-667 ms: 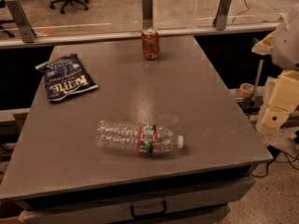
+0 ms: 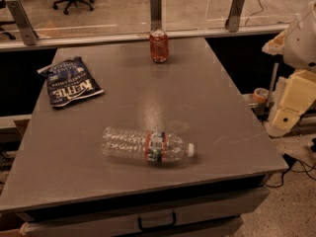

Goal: Move coke can near water bottle

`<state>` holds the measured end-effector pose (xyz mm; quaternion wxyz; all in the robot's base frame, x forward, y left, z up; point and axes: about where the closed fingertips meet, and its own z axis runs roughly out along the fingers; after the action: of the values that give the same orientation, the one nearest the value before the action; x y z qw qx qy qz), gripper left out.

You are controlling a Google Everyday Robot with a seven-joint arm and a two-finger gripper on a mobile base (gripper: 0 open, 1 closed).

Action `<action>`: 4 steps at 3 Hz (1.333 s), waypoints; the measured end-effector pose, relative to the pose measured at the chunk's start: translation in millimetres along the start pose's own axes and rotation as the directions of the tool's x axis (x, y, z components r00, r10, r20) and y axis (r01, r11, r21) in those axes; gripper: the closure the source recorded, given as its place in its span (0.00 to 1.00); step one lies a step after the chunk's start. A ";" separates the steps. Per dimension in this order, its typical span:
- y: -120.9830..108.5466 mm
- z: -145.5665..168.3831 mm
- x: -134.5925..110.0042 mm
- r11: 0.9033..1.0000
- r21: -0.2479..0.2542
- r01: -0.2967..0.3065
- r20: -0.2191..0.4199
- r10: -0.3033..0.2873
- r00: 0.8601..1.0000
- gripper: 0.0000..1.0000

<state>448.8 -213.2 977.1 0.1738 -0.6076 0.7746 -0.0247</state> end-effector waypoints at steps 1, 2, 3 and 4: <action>-41.6 17.7 -27.3 0.997 0.043 0.067 0.074 -0.071 0.995 0.00; -93.4 36.7 -64.0 0.988 0.111 0.103 0.179 -0.122 0.976 0.00; -139.2 52.8 -107.3 0.983 0.171 0.073 0.295 -0.122 0.948 0.00; -143.0 54.0 -108.4 0.981 0.180 0.069 0.300 -0.121 0.946 0.00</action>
Offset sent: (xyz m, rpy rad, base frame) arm 0.1945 0.0728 0.0140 0.2333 -0.3009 0.1908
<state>620.2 -138.2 988.0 0.3420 -0.6241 0.7026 -0.0022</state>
